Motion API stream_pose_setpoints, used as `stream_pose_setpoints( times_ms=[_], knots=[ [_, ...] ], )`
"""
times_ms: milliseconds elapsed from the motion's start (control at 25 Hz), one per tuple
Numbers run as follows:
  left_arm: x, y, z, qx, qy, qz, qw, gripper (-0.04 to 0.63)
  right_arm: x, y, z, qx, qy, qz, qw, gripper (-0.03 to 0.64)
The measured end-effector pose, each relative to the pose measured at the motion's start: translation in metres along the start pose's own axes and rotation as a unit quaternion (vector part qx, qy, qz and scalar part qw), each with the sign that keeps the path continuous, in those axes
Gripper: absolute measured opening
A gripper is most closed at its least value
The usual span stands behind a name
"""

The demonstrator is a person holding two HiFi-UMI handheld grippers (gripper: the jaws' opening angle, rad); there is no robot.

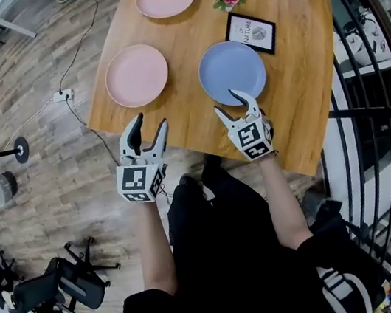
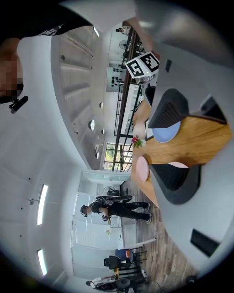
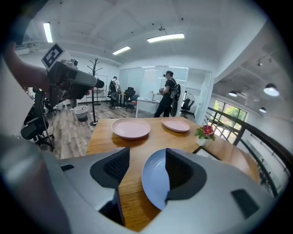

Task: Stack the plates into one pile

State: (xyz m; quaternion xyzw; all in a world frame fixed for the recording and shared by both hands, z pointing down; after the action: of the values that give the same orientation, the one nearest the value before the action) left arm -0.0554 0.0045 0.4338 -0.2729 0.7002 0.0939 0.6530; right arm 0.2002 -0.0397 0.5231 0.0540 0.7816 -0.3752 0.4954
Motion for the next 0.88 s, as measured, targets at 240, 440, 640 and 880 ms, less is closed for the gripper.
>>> stream_pose_setpoints(
  times_ms=[240,440,640,880],
  knots=[
    [-0.015,0.000,-0.004,0.021,0.015,-0.007,0.9996,0.249,-0.016,-0.012,-0.003,0.020,0.009,-0.017,1.000,0.259],
    [-0.022,0.000,-0.010,0.030,0.019,-0.015,0.9993,0.249,-0.026,-0.020,0.000,0.025,0.006,-0.024,0.999,0.258],
    [-0.024,-0.006,-0.020,0.028,0.019,-0.012,0.9993,0.249,-0.038,-0.032,-0.008,0.033,0.010,-0.042,0.999,0.255],
    [-0.038,-0.014,-0.028,0.022,0.025,-0.017,0.9993,0.249,-0.050,-0.054,-0.014,0.026,0.014,-0.053,0.998,0.217]
  ],
)
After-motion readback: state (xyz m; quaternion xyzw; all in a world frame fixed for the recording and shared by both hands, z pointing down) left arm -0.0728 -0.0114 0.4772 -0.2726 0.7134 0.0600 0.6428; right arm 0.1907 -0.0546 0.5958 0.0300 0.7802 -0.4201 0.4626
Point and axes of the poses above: the fingertips, and each gripper's own axes: y backward along the fingers, z to its right, x out of its top, the point moved 8 cm from there along y, backward along the fingers, and after that the axes turned 4 degrees about -x, right-handed, at the moved point
